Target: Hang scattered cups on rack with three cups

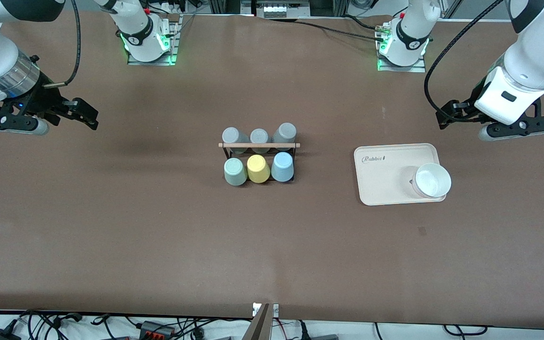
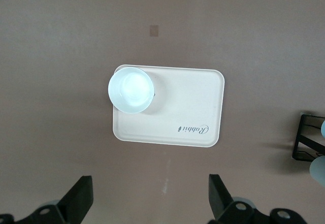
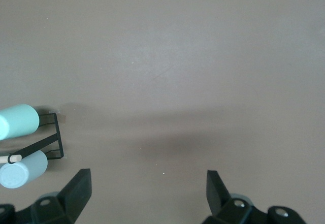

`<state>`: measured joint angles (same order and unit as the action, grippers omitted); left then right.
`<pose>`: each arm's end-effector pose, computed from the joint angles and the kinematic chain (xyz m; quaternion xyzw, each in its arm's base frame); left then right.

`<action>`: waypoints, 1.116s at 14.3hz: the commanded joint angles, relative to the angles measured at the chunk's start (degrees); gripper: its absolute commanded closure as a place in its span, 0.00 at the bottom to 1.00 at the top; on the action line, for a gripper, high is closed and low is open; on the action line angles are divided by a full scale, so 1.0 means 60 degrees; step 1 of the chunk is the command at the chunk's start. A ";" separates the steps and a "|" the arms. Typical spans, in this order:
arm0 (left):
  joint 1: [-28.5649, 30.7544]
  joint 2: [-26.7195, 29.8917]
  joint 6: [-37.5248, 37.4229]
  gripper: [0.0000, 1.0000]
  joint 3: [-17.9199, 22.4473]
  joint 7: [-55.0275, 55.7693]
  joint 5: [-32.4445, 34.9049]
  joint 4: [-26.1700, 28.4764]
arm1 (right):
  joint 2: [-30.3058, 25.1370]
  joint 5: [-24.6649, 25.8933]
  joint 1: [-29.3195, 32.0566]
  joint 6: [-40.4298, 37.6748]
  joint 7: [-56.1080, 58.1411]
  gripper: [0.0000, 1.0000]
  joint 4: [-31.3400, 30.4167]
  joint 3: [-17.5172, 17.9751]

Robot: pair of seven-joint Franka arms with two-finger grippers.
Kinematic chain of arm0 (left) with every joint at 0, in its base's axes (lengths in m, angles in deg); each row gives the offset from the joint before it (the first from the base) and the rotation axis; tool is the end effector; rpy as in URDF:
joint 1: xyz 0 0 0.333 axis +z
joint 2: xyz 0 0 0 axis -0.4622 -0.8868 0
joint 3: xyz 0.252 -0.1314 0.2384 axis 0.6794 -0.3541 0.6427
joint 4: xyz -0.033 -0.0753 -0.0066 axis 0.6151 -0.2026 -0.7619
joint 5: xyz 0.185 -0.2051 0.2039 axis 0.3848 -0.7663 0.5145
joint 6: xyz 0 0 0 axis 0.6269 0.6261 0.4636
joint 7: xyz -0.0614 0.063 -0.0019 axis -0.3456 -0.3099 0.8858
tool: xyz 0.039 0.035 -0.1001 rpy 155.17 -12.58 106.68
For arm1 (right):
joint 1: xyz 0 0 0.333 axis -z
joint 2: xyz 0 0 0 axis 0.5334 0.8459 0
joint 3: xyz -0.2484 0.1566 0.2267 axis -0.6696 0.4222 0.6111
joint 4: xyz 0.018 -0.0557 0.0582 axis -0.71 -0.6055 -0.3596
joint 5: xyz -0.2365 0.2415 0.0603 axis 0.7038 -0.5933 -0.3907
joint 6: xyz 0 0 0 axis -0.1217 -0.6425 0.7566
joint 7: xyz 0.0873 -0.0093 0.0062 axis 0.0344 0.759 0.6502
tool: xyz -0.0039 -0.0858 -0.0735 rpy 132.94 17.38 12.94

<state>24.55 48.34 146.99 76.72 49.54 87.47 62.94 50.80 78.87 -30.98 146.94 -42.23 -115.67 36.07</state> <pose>0.5055 -0.0847 0.6367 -0.9965 -0.0733 0.0265 0.0310 0.5011 0.0688 0.6311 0.9985 -0.0513 0.0167 0.0042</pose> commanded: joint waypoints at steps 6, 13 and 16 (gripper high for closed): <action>0.0042 -0.0074 -0.0176 0.00 0.0041 -0.0222 -0.0189 -0.0217 | 0.0841 -0.0058 0.0274 -0.1134 0.0421 0.00 0.1570 0.0029; 0.0042 -0.0074 -0.0176 0.00 0.0026 -0.0237 -0.0204 -0.0232 | 0.0841 -0.0013 0.0845 -0.1148 0.1725 0.00 0.1613 -0.0088; 0.0042 -0.0074 -0.0176 0.00 0.0026 -0.0237 -0.0204 -0.0232 | 0.0842 -0.0087 0.1051 -0.1148 0.1608 0.00 0.1613 -0.0088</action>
<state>24.55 48.34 146.99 76.77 49.50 87.47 62.94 55.52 78.89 -25.70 141.27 -33.30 -107.47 35.07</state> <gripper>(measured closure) 0.000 0.000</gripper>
